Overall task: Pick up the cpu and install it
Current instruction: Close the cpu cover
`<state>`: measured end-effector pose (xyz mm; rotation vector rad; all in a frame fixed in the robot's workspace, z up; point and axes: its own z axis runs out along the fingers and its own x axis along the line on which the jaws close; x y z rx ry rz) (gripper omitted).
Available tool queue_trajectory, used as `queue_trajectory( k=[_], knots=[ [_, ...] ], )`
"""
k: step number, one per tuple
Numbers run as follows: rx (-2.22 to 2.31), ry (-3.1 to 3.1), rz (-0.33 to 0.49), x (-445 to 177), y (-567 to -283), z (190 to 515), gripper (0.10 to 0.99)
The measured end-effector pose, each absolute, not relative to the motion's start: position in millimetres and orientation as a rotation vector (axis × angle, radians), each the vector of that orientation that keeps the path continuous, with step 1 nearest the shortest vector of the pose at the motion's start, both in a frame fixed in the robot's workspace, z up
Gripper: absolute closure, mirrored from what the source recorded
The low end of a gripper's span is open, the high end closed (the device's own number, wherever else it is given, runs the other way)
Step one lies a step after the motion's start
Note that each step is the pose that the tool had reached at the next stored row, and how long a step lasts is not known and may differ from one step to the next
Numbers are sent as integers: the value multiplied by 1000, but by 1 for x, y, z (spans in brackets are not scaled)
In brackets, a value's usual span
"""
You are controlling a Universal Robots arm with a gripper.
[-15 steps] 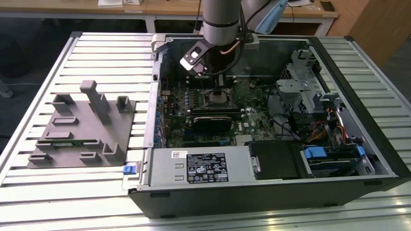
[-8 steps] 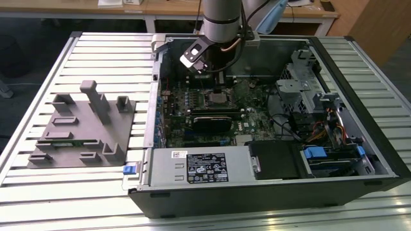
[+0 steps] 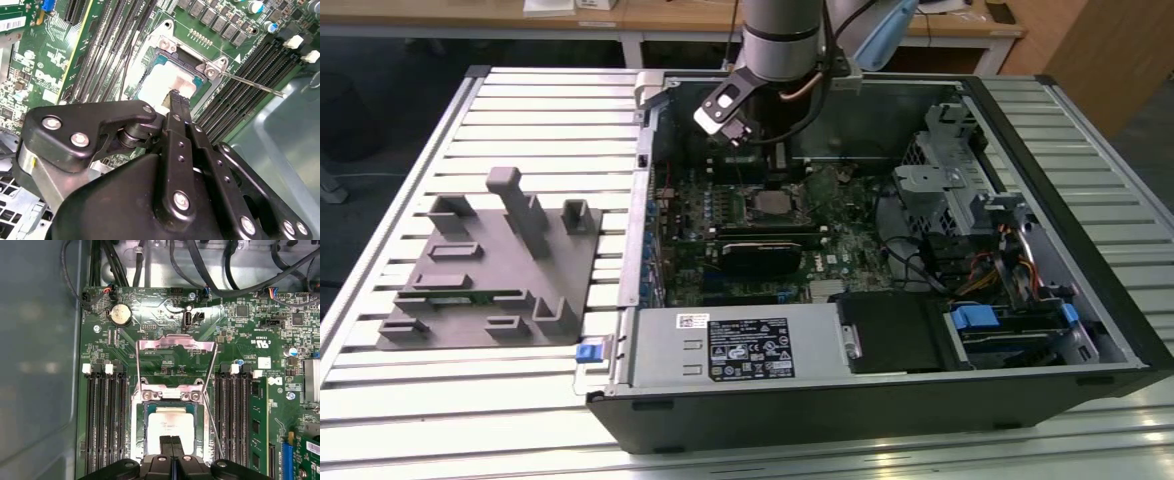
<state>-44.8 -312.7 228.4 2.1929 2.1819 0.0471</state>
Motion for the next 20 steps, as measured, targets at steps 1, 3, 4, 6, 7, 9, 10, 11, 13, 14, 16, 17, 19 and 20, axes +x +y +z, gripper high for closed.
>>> queue_trajectory(
  k=[1, 3, 4, 6, 7, 9, 10, 11, 13, 14, 16, 17, 19, 20],
  knots=[
    [2193, 2182, 47, -45, -313, 230, 969],
    [2193, 2182, 46, -45, -313, 232, 969],
    [2194, 2182, 46, -45, -313, 233, 969],
    [2194, 2183, 45, -45, -313, 236, 969],
    [2194, 2183, 45, -45, -313, 238, 969],
    [2194, 2184, 44, -45, -313, 240, 969],
    [2195, 2184, 43, -45, -313, 242, 969],
    [2195, 2184, 43, -45, -313, 243, 969],
    [2195, 2184, 43, -45, -313, 246, 969],
    [2195, 2184, 43, -45, -313, 247, 969],
    [2195, 2184, 43, -45, -313, 247, 969],
    [2195, 2184, 43, -45, -313, 247, 969],
    [2195, 2184, 42, -45, -314, 247, 969],
    [2195, 2184, 42, -45, -315, 247, 969]
  ],
)
